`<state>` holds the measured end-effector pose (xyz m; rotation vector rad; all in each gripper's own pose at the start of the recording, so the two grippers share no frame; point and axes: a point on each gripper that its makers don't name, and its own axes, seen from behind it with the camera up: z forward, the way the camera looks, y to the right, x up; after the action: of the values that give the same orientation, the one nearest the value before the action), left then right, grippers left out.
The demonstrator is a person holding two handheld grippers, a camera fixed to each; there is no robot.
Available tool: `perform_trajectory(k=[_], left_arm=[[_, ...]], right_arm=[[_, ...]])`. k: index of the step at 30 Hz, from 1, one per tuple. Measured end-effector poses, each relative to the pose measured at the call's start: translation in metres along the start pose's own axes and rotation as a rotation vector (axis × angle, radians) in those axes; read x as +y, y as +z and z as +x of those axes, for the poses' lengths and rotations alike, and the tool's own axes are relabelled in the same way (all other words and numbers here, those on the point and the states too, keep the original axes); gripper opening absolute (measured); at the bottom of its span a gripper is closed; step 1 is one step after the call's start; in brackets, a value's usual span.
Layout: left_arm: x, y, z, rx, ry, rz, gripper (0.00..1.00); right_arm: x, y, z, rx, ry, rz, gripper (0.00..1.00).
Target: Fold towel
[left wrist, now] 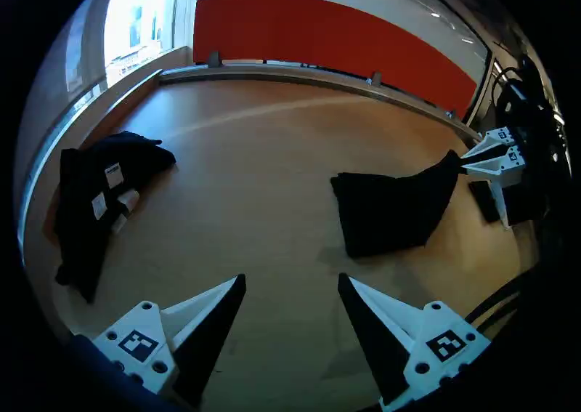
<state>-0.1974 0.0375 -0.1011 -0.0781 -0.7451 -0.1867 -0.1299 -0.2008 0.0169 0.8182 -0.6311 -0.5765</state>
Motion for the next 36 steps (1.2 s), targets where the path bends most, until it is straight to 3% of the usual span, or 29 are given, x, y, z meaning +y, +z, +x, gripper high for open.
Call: perform_trajectory(k=[11,17,24,36], left_arm=[[-0.005,-0.009,-0.002,0.008,-0.016,0.006,0.94],[-0.009,-0.013,-0.005,0.010,-0.032,0.017,0.94],[-0.014,-0.015,-0.010,0.010,-0.059,0.025,0.94],[-0.014,-0.014,-0.016,0.004,-0.070,0.020,0.94]], right_arm=[[-0.036,0.040,0.039,0.006,-0.079,0.093,0.04],[-0.066,0.070,0.048,-0.002,-0.075,0.159,0.04],[-0.092,0.102,0.037,-0.047,-0.048,0.226,0.04],[-0.096,0.108,0.028,-0.070,-0.022,0.249,0.09]])
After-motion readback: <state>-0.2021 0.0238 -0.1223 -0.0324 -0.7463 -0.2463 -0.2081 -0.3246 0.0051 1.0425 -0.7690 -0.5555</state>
